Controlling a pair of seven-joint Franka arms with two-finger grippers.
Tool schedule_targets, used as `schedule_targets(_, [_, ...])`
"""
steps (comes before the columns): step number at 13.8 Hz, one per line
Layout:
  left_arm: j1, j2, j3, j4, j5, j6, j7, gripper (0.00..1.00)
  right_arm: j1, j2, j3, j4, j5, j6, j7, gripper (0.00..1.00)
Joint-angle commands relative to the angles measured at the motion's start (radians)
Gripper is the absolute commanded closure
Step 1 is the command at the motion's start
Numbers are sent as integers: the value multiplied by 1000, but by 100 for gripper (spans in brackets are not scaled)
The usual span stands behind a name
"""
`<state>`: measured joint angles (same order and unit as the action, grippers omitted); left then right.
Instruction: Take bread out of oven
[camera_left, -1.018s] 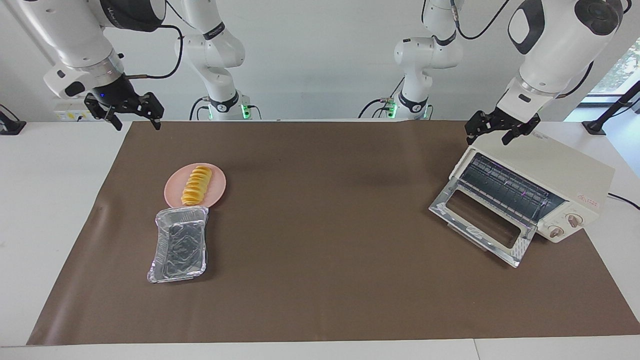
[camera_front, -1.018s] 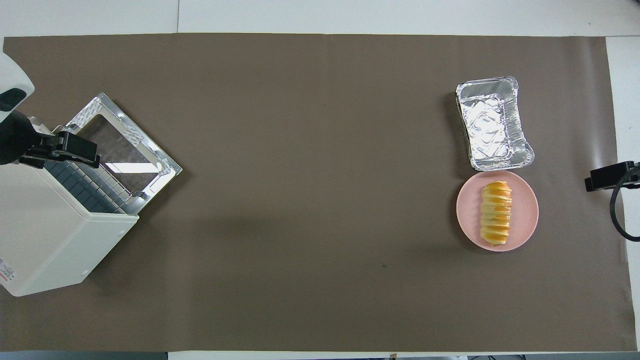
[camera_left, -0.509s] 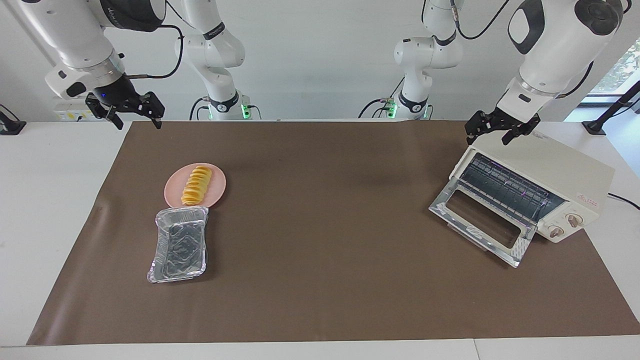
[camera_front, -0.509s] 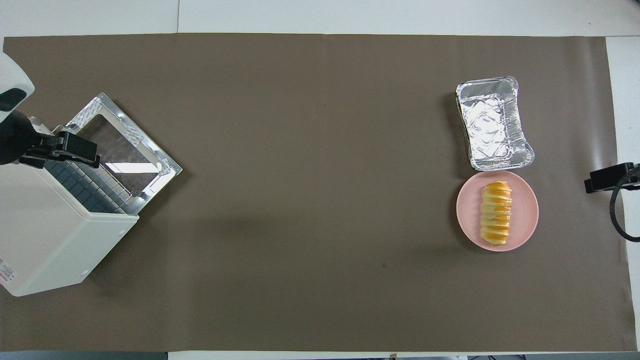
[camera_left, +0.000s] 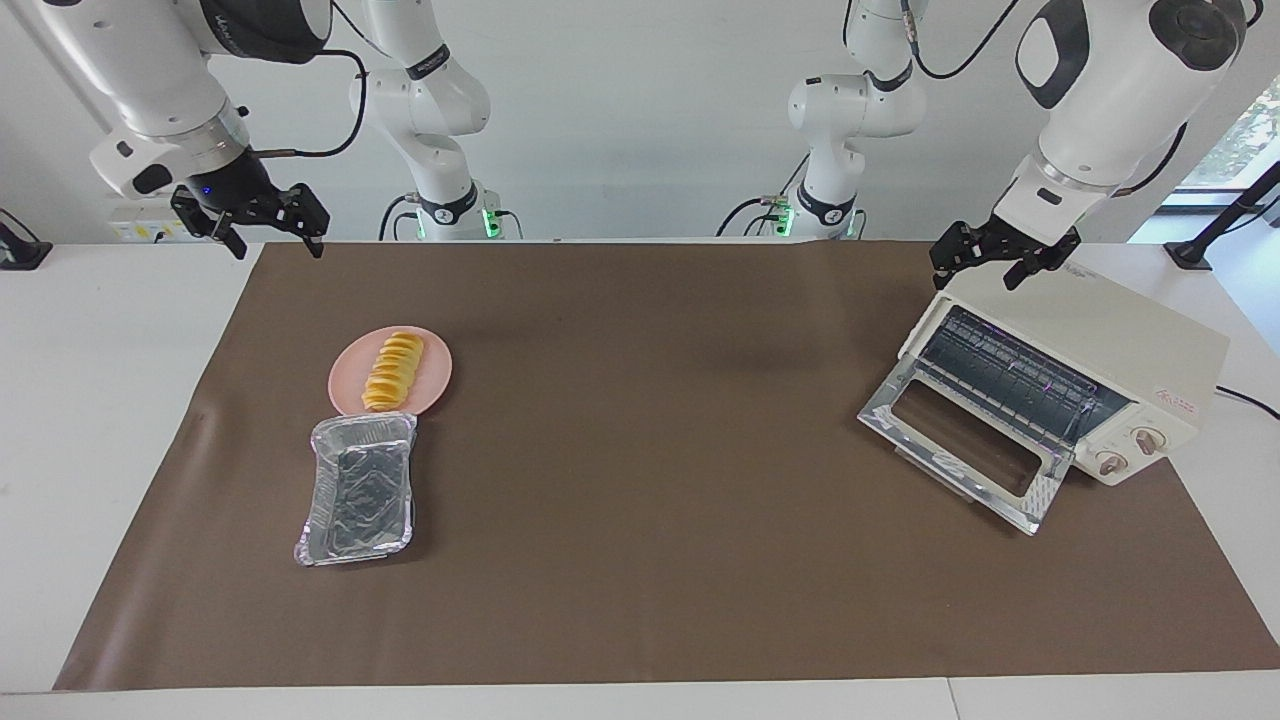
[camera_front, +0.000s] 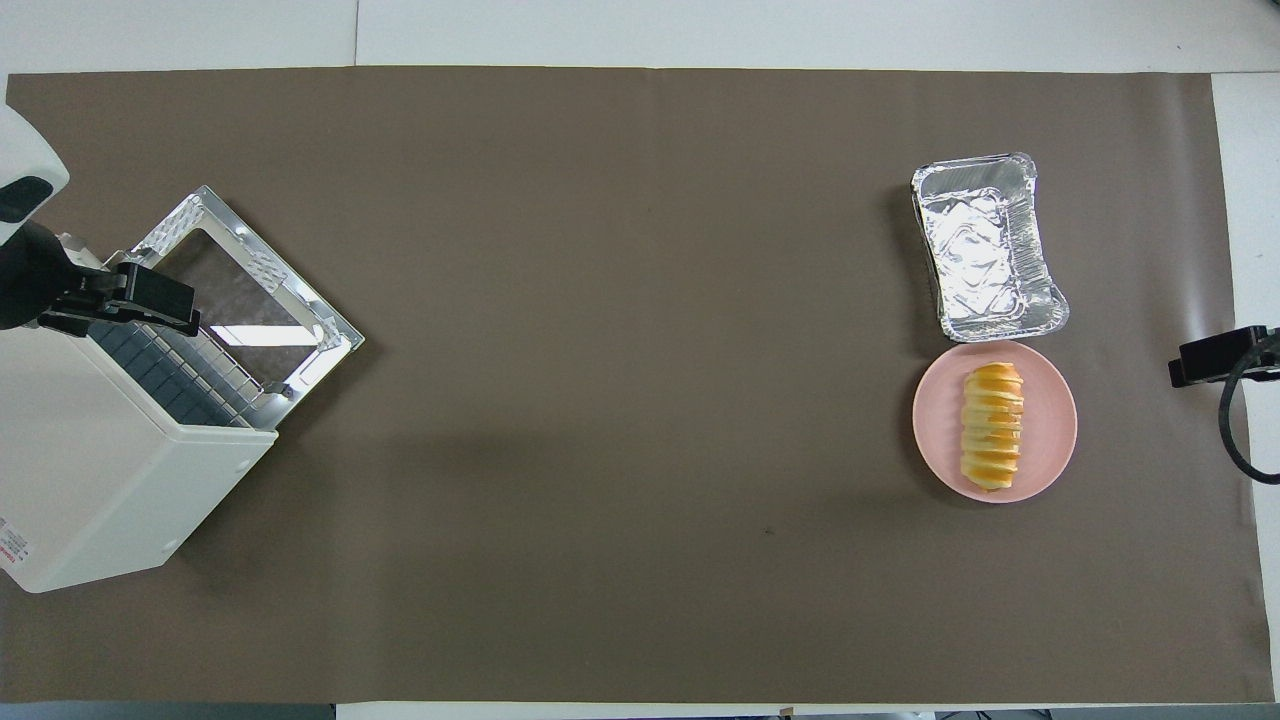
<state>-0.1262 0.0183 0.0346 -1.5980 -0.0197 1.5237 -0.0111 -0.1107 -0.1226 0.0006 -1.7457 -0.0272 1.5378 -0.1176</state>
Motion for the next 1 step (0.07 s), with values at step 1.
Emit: schedule_targets(1, [11,-28,-9,-34,1,20,10,0,-1,0,6,6,-5,-16,24,0])
